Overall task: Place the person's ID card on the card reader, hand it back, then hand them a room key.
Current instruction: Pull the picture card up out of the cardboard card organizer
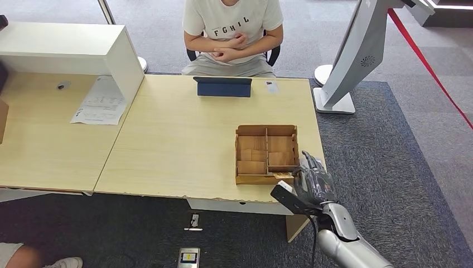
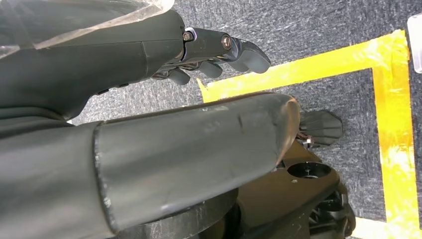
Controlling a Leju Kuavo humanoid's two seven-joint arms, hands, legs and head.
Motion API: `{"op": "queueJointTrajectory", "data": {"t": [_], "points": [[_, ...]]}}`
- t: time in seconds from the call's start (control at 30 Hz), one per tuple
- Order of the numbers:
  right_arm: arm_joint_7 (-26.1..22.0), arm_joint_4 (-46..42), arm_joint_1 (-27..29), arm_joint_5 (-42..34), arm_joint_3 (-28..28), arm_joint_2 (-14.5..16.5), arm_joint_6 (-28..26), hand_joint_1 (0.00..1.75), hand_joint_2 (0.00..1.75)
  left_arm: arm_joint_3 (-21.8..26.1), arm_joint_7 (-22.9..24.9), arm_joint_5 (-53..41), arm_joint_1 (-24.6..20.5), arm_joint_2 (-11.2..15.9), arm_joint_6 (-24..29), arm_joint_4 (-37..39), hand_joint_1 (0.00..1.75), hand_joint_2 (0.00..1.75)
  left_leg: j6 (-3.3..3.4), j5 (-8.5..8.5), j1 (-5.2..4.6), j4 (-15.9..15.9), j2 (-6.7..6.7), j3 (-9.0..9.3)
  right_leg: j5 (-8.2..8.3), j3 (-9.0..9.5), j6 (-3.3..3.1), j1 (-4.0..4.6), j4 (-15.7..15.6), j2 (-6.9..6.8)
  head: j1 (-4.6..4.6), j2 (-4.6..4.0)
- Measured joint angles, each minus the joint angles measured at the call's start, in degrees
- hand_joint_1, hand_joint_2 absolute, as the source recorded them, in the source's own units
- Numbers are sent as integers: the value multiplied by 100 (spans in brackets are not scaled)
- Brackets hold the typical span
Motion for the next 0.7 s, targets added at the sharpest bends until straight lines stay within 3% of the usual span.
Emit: {"op": "queueJointTrajectory", "data": {"t": [0.5,0.57,0.63,0.7], "points": [[73,-150,86,76,0,-77,21,175,175,0,-4,0,24,0,1,0,0,0,0,0,0,0,0,0,0,0,0,0,0,0,-1,0],[73,-160,103,76,0,-80,21,89,175,0,-4,2,26,0,1,0,0,0,0,0,0,0,0,0,0,0,0,0,0,0,-1,0],[73,-171,123,77,0,-82,19,2,87,0,-3,4,27,0,1,0,0,0,0,0,0,0,0,0,0,0,0,0,0,0,-1,0],[74,-189,142,81,0,-85,14,0,0,0,7,7,28,0,1,0,0,0,0,0,0,0,0,0,0,0,0,0,0,0,-1,0]]}}
